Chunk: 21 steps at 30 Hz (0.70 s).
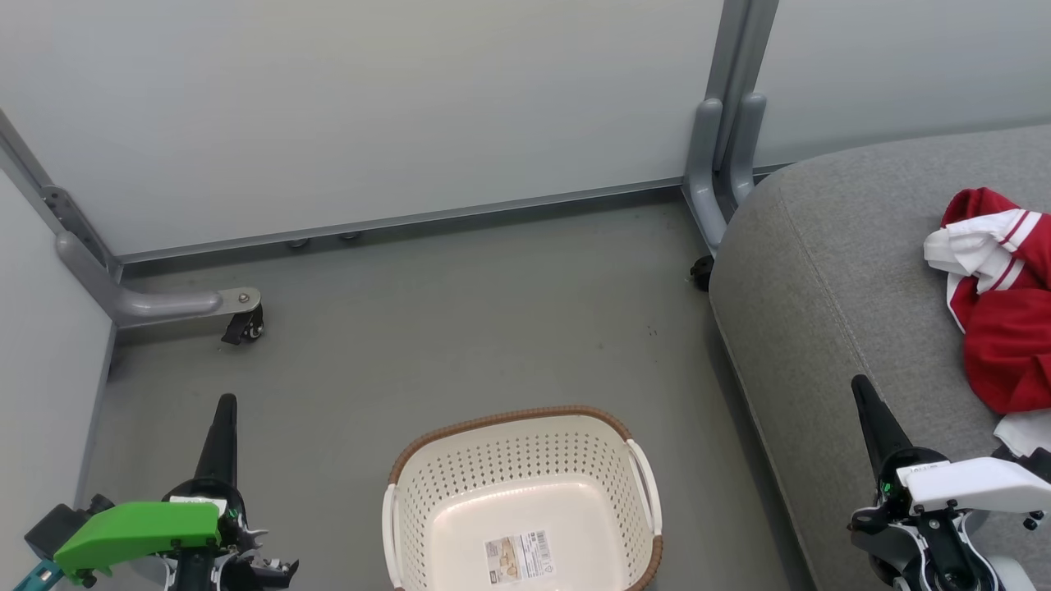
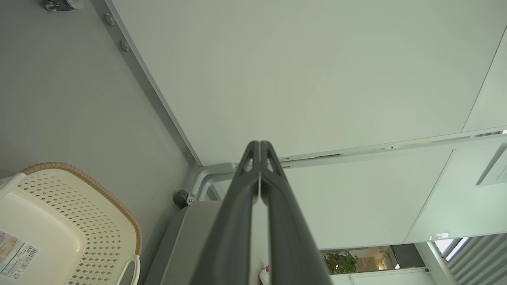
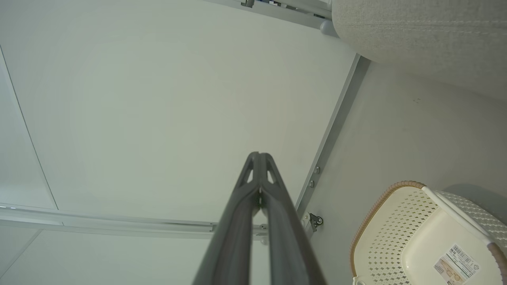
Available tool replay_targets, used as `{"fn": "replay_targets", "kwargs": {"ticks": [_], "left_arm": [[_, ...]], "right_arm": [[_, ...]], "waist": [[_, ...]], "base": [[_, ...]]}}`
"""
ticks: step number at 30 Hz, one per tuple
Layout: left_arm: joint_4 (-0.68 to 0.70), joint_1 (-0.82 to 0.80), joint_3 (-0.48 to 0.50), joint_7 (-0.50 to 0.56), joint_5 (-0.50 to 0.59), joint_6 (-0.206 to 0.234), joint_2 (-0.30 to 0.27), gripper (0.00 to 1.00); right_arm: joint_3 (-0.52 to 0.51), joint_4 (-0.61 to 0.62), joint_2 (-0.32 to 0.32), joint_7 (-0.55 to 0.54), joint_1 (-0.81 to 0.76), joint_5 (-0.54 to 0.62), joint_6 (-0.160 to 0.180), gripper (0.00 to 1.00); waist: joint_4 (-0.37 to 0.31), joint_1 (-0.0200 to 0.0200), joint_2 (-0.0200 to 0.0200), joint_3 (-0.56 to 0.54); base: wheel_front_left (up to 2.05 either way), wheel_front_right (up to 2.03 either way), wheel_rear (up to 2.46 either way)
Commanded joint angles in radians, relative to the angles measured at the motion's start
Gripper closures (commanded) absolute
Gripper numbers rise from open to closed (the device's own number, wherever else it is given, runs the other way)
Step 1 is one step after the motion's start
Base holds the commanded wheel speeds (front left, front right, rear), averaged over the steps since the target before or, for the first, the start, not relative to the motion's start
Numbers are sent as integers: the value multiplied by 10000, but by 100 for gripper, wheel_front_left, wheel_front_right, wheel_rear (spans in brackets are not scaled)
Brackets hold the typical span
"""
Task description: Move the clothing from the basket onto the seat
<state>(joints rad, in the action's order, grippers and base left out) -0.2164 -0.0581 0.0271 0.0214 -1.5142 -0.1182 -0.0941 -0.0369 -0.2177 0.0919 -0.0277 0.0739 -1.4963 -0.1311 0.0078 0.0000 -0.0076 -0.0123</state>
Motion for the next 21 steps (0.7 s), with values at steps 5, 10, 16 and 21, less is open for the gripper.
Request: {"fn": "replay_targets", "kwargs": {"ticks": [5, 10, 16, 21], "left_arm": [[-80, -319, 100, 148, -504, -72, -72, 100], [-150, -430, 153, 236, -854, -101, -68, 100], [-241, -522, 213, 357, -1250, -142, -60, 100], [-308, -609, 257, 452, -1569, -156, -53, 100]], "right_arm": [[-96, -94, 24, -173, 228, -541, 5, 100], [-144, -150, 13, -255, 277, -900, 4, 100], [-203, -234, -1, -373, 358, -1318, 5, 100], [-253, -300, -11, -464, 399, -1657, 5, 100]], "waist": [[-20, 0, 66, 36], [-37, 0, 69, 67], [-59, 0, 72, 105], [-77, 0, 75, 137]], "base": [[0, 0, 0], [0, 0, 0], [0, 0, 0], [0, 0, 0]]}}
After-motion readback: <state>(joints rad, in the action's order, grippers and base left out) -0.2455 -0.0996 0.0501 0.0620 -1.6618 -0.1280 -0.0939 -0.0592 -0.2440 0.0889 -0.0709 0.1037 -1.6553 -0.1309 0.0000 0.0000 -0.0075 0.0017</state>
